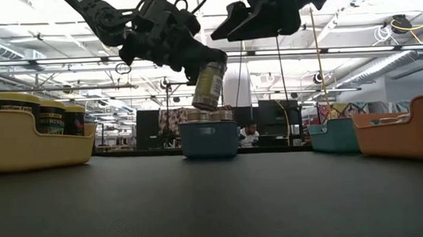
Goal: Sort spices by type
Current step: Put the black seasoning bottle into the light green bin
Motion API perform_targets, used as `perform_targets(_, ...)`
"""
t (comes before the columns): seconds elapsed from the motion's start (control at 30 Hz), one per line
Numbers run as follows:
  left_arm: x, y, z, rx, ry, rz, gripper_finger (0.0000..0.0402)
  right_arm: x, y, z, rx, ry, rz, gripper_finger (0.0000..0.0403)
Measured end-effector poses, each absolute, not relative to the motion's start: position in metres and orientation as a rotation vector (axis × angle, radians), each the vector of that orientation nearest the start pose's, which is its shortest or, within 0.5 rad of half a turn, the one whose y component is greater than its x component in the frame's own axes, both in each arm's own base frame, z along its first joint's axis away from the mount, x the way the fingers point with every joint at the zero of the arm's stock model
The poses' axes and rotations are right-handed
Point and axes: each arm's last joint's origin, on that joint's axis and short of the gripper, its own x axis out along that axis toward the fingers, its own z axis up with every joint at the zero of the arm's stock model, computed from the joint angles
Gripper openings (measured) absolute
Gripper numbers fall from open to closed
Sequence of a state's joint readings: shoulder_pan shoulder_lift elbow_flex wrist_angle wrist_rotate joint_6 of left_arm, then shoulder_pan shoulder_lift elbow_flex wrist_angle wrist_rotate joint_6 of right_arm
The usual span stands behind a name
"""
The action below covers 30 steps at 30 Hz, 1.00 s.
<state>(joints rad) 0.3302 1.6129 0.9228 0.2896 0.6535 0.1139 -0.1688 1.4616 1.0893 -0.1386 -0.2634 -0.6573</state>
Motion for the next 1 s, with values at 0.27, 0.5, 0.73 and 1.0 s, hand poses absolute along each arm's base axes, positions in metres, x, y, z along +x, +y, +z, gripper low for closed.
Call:
perform_targets(0.27, 0.341, 0.084, 0.232, -0.065, 0.317, -0.376, 0.0219, 0.322, -0.040, 0.285, -0.548, 0.453, 0.280, 0.0341)
perform_targets(0.5, 0.346, 0.079, 0.241, -0.129, 0.316, -0.385, 0.0219, 0.321, -0.039, 0.284, -0.581, 0.462, 0.297, 0.0341)
perform_targets(0.73, 0.349, 0.080, 0.251, -0.175, 0.352, -0.401, 0.0219, 0.321, -0.035, 0.283, -0.675, 0.447, 0.337, 0.0341)
perform_targets(1.0, 0.352, 0.079, 0.252, -0.206, 0.354, -0.425, 0.0219, 0.321, -0.034, 0.284, -0.761, 0.431, 0.358, 0.0341)
